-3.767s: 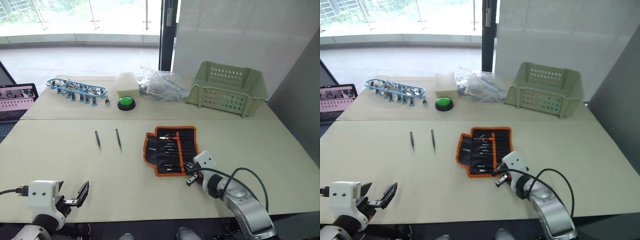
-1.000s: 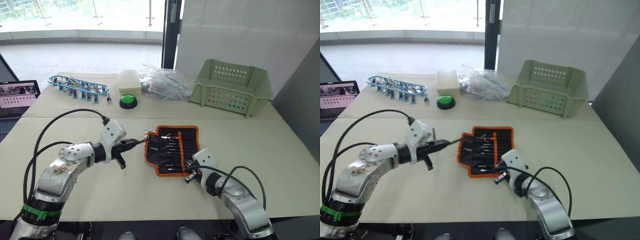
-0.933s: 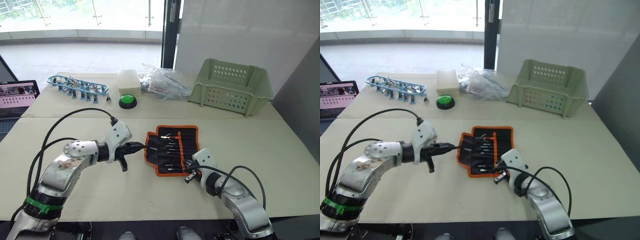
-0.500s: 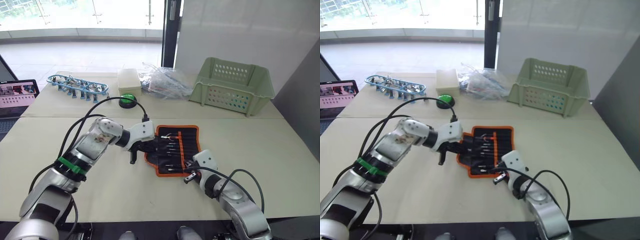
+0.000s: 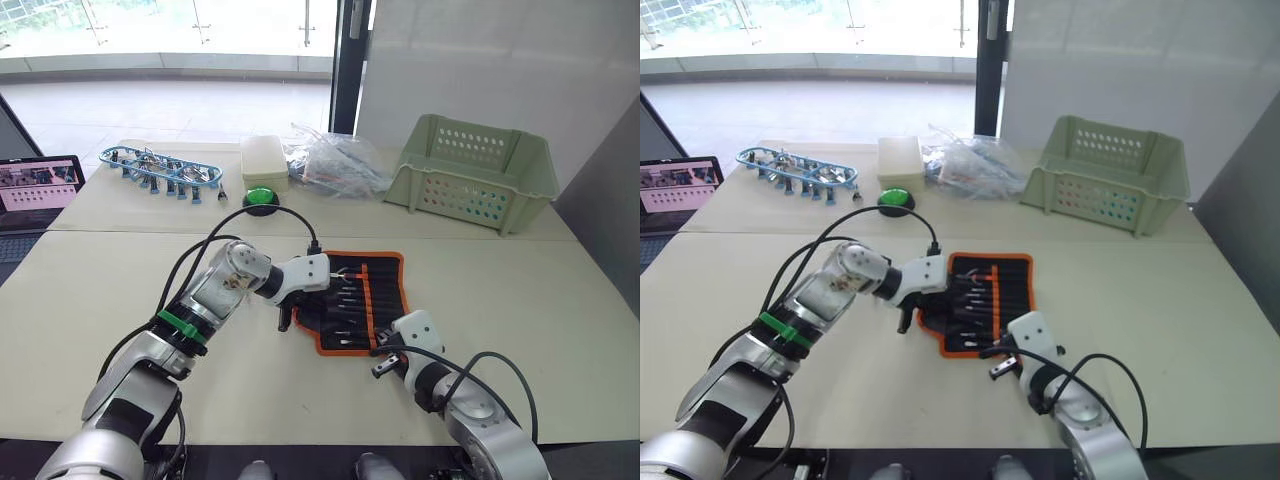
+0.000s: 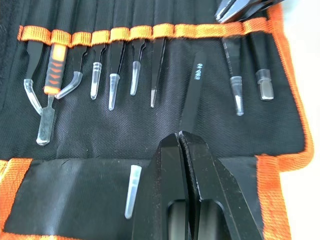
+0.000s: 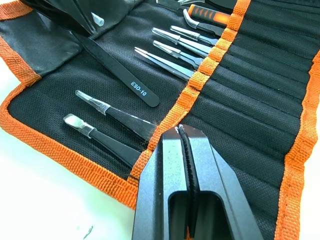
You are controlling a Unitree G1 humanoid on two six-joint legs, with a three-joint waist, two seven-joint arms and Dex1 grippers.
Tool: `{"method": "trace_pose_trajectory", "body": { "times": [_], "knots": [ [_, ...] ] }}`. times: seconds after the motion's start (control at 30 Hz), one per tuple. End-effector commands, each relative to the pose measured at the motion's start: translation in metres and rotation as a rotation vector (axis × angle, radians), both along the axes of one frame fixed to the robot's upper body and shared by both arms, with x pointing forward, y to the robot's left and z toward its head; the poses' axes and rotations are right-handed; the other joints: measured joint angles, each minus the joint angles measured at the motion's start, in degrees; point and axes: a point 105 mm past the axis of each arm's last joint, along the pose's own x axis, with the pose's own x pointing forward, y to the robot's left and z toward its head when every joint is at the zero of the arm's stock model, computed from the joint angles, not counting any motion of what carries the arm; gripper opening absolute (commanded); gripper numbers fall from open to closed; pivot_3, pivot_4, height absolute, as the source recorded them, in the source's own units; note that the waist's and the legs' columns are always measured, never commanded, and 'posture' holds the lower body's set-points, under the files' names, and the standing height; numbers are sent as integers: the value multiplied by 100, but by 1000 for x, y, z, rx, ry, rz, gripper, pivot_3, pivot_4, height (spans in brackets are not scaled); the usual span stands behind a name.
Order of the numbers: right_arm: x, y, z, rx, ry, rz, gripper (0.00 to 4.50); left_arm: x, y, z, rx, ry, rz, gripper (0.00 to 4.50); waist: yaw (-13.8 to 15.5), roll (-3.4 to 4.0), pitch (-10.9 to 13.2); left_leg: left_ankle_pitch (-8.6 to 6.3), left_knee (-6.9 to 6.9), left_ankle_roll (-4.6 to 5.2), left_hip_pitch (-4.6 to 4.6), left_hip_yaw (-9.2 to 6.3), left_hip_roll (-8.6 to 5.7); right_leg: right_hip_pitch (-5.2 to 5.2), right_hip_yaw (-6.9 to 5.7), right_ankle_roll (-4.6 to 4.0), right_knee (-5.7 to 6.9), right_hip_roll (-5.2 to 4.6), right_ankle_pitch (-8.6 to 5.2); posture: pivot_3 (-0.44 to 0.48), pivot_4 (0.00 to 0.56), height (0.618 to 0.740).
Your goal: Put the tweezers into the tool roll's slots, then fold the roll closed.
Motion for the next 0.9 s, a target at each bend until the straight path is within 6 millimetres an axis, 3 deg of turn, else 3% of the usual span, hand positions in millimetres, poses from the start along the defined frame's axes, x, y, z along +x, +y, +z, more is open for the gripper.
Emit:
{"method": "trace_pose_trajectory", "body": {
  "times": [0.03, 0.27, 0.47, 0.6, 0.63, 0.7, 0.9],
  "knots": [
    [-13, 9, -28, -2, 141, 33, 0, 3, -10, 12, -4, -66, -35, 46, -2, 0, 0, 0, 0, 0, 0, 0, 0, 0, 0, 0, 0, 0, 0, 0, 150, 713],
    [-14, 10, -28, 2, 143, 31, 0, 7, -17, 12, -18, -82, -14, 46, -2, 1, -1, 0, 2, 0, 1, 0, 0, 1, 0, 0, 3, 0, 0, 0, 150, 713],
    [-14, 11, -29, 3, 142, 30, 0, 9, -11, 15, -12, -91, -23, 46, -9, 2, -1, 0, 3, 0, 3, 0, 0, 1, 0, -1, 7, 0, 0, 0, 150, 713],
    [-13, 11, -29, 3, 141, 29, 0, 14, -3, 29, -76, -96, -22, 46, -10, 2, -1, 0, 5, 0, 5, 0, 0, 2, 0, -1, 11, 0, 1, 0, 150, 713],
    [-13, 11, -29, 3, 141, 28, 0, 15, 0, 37, -122, -84, -27, 582, -11, 2, -1, 0, 6, 0, 5, 0, 0, 2, 0, -1, 11, 0, 0, 0, 150, 713],
    [-13, 11, -29, 4, 140, 28, 0, 17, 9, 48, -184, -51, -24, 1174, -14, 2, -1, 0, 7, 1, 5, 0, 0, 1, 0, -1, 12, 1, 1, 0, 150, 713],
    [-12, 13, -29, 7, 140, 28, 0, 18, 24, 49, -221, -101, -75, 3182, -11, 6, -4, 0, 9, 1, 11, 0, 0, 7, -1, -1, 15, 0, 1, 0, 150, 713]
  ]
}}
